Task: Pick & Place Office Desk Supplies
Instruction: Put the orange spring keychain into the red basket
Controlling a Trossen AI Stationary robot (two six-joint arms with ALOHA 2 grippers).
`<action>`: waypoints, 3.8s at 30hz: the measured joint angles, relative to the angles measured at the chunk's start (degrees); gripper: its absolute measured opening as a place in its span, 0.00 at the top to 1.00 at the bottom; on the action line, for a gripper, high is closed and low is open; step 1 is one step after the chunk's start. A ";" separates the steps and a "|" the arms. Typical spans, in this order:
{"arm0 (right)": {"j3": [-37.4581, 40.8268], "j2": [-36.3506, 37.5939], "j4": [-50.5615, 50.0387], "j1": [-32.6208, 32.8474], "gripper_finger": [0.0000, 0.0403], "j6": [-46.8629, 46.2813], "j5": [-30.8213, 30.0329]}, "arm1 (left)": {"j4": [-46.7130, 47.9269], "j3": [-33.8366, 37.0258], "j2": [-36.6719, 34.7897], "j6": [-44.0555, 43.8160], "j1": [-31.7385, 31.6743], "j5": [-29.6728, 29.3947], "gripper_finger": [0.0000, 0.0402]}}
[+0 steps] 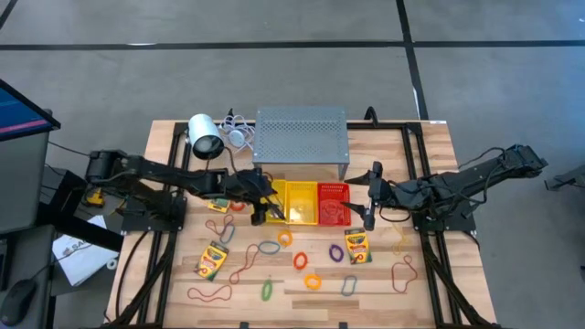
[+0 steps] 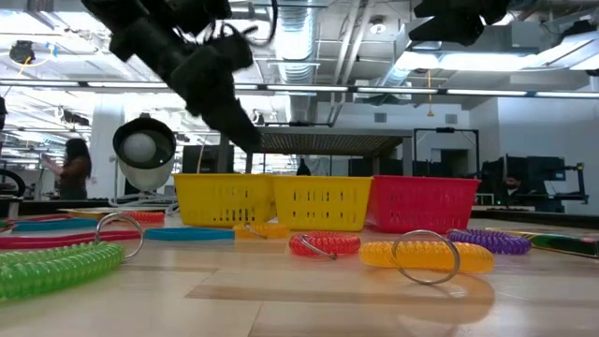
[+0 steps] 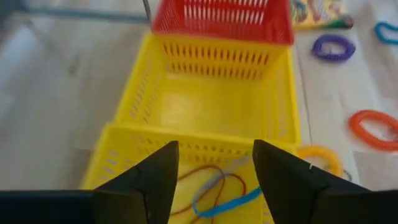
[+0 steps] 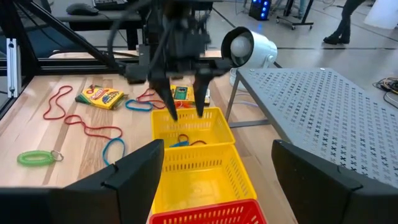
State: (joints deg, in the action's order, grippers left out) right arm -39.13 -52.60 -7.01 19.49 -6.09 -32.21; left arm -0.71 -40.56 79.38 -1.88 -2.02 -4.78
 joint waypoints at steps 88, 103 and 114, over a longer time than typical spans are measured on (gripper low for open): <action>0.00 0.02 -3.29 0.07 0.27 -2.99 0.87 | 32.88 4.70 2.83 -9.10 1.88 0.72 0.55; 0.00 0.02 -3.21 0.07 0.27 -3.00 0.87 | 32.72 4.72 2.83 -9.10 1.88 0.98 0.93; 0.00 0.02 -3.21 0.05 0.27 -2.99 0.87 | 34.03 3.43 2.72 -10.03 1.92 5.68 0.94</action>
State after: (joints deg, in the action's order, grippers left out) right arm -39.13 -52.58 -10.22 19.54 -9.08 -31.33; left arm 33.33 -37.12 82.10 -11.92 -0.10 0.91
